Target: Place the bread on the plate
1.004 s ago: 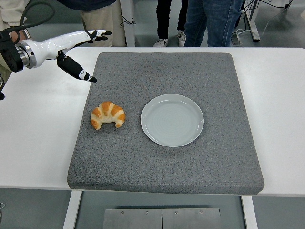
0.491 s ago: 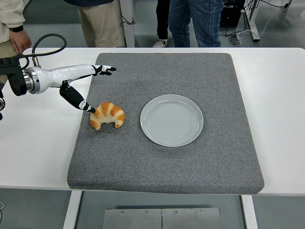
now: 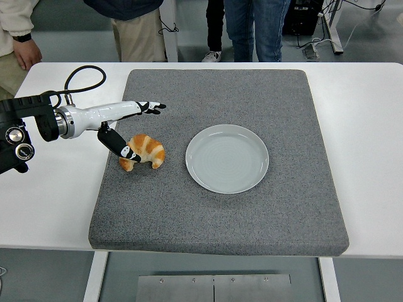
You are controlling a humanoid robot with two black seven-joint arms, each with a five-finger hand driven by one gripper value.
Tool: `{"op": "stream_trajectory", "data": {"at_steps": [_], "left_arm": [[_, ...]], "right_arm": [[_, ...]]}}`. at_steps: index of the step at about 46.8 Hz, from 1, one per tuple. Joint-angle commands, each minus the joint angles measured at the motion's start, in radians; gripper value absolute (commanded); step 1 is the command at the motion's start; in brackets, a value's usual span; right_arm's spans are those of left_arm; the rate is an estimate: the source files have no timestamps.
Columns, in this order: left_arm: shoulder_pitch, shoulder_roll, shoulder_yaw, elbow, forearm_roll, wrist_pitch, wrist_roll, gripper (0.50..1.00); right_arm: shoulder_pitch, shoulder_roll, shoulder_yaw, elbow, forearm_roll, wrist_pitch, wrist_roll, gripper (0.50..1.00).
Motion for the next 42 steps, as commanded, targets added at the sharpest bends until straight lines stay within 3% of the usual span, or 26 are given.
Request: {"op": "stream_trajectory", "data": {"at_steps": [1, 42], "left_arm": [[0.011, -0.011, 0.000, 0.008, 0.008, 0.009, -0.001, 0.966], [0.083, -0.097, 0.001, 0.115, 0.142, 0.090, -0.018, 0.966]], "right_arm": [[0.000, 0.000, 0.000, 0.000, 0.000, 0.000, 0.000, 1.000], [0.002, 0.000, 0.000, 0.000, 0.000, 0.000, 0.000, 1.000]]}}
